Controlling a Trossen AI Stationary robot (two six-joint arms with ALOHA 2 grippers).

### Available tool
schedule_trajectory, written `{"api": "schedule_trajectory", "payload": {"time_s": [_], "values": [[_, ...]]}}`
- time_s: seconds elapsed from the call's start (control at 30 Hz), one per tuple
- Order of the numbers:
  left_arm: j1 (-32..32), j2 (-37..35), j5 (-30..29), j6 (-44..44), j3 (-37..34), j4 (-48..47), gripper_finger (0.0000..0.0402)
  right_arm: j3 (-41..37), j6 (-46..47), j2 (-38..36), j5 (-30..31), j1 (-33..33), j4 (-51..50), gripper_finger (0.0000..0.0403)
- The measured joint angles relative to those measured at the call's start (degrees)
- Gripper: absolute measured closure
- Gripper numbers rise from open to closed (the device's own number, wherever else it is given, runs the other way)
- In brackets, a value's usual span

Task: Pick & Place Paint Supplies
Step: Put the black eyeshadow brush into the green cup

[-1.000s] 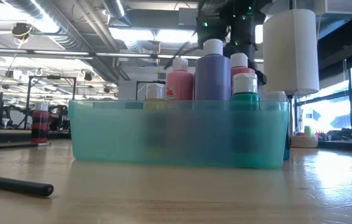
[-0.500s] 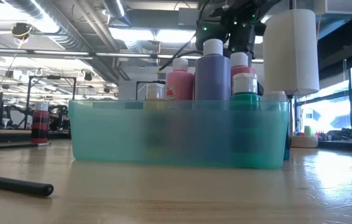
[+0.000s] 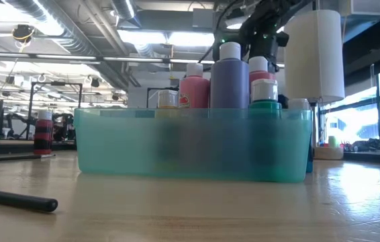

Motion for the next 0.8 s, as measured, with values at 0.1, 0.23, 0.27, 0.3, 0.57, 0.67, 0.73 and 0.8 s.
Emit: {"api": "schedule_trajectory", "payload": {"time_s": [0.1,0.23,0.27,0.3,0.57,0.67,0.73,0.8], "values": [[0.0,0.0,-0.3,0.8,0.0,0.0,0.0304,-0.7,-0.2,0.0,0.1,-0.8,2.7,0.0123],[0.0,0.0,-0.3,0.8,0.0,0.0,0.0304,-2.1,-0.3,0.0,-0.1,-2.0,4.0,0.0123],[0.0,0.0,-0.1,0.4,0.0,0.0,0.0304,-2.3,-0.3,0.1,-0.1,-2.2,3.8,0.0123],[0.0,0.0,0.7,-0.4,0.0,0.0,0.0304,-2.5,-0.4,0.1,-0.1,-2.4,3.8,0.0123],[-1.5,-1.4,7.4,-4.3,1.7,0.1,0.0304,-2.6,-1.6,0.1,0.1,-2.5,4.3,0.0123],[-2.8,-1.4,7.4,-5.0,2.5,0.0,0.0304,-2.6,-3.6,0.1,1.8,-2.5,4.9,0.0124],[-3.7,-1.6,7.5,-5.6,2.6,0.0,0.0304,-2.6,-3.8,0.1,3.0,-2.6,5.8,0.0124],[-4.8,-1.6,6.4,-5.7,2.6,0.0,0.0304,-2.6,-3.8,0.1,2.8,-3.0,6.6,0.0124]]}}
